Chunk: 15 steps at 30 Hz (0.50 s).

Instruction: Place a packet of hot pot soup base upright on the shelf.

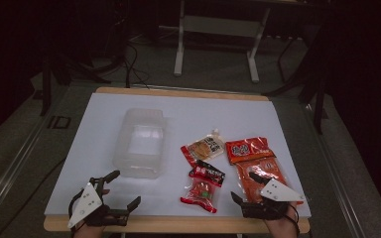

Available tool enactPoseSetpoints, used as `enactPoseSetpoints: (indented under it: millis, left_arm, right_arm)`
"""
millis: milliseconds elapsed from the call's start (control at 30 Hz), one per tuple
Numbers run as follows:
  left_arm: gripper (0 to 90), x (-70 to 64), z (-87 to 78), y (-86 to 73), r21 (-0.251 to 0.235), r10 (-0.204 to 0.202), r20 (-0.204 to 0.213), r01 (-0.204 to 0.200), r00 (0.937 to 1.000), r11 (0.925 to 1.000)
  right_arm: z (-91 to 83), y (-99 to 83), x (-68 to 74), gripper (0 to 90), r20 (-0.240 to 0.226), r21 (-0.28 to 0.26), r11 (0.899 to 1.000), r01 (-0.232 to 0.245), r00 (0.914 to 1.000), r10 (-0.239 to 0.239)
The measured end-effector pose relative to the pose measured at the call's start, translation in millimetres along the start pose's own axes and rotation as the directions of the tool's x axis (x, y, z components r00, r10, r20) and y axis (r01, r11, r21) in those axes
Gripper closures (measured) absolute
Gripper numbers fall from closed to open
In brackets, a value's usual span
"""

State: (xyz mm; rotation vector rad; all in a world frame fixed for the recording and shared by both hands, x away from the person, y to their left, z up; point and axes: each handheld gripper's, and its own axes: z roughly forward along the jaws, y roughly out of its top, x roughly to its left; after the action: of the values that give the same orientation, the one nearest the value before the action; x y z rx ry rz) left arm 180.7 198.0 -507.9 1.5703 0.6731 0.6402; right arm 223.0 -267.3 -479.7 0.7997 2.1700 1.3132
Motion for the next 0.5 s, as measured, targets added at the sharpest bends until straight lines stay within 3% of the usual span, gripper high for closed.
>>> enactPoseSetpoints:
  millis: [300,400,500]
  left_arm:
    - [1.5,-0.6,-0.4,0.3,0.011,-0.004,-0.011,0.004,0.9999,0.9999]
    - [1.5,-0.8,-0.1,0.1,0.019,-0.006,-0.022,0.007,0.9997,0.9998]
    - [1.5,-0.5,-0.3,0.1,0.017,-0.017,-0.018,0.017,0.9997,0.9997]
  right_arm:
    - [0.3,0.7,-1.6,13.9,0.004,0.011,1.000,0.003,1.0000,-0.003]
    - [0.9,2.1,-0.4,13.3,-0.022,0.015,1.000,0.009,0.9997,-0.009]
    - [1.9,3.8,3.9,13.0,-0.045,0.025,0.999,0.047,0.9979,-0.046]
